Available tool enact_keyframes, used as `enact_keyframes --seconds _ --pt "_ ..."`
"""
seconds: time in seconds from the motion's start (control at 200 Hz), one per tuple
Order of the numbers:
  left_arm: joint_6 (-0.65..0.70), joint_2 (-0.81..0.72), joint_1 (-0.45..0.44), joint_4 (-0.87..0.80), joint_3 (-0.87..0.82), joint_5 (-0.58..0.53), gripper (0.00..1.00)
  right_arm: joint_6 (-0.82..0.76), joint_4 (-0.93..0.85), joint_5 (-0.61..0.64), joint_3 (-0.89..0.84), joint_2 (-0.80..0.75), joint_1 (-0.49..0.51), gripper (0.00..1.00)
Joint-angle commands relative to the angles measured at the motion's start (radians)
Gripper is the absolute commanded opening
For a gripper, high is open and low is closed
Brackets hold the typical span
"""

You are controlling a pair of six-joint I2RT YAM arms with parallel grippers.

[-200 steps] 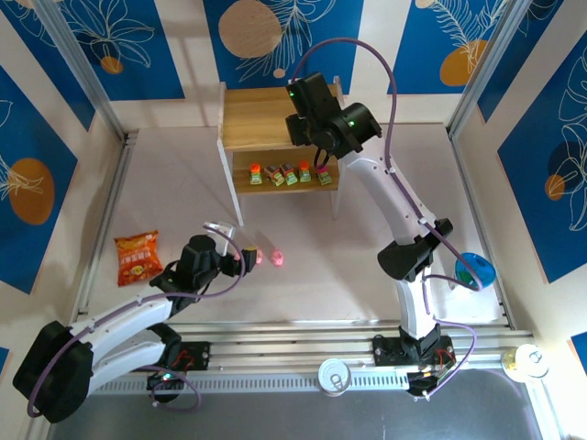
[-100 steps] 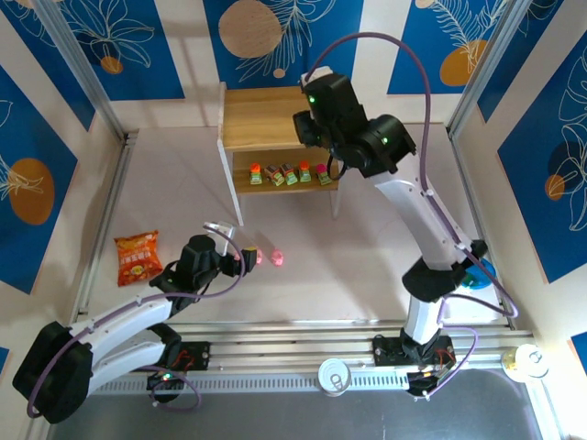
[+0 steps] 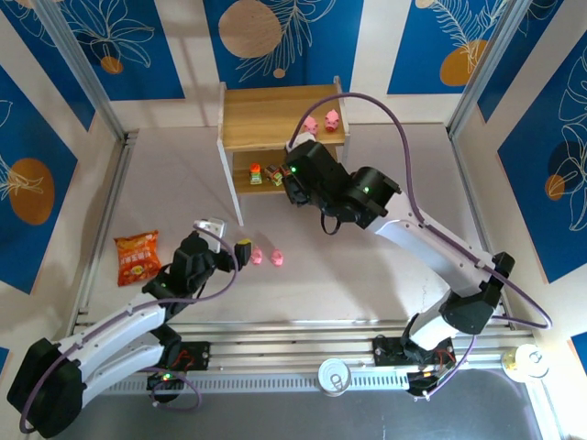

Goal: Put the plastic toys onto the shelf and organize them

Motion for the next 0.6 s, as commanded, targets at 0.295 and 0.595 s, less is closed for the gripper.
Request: enact_keyframes --seconds 0.295,0.595 --pt "-0.047 -0.059 0.001 -0.067 -0.017 -0.169 1.0 0.195 0.202 -0.112 -0.331 -0.054 0.034 0.54" --pt "-0.077 -0.031 0.005 -0.08 -0.009 -0.23 1.0 0.307 0.302 -0.105 -0.46 0.022 0.07 0.54"
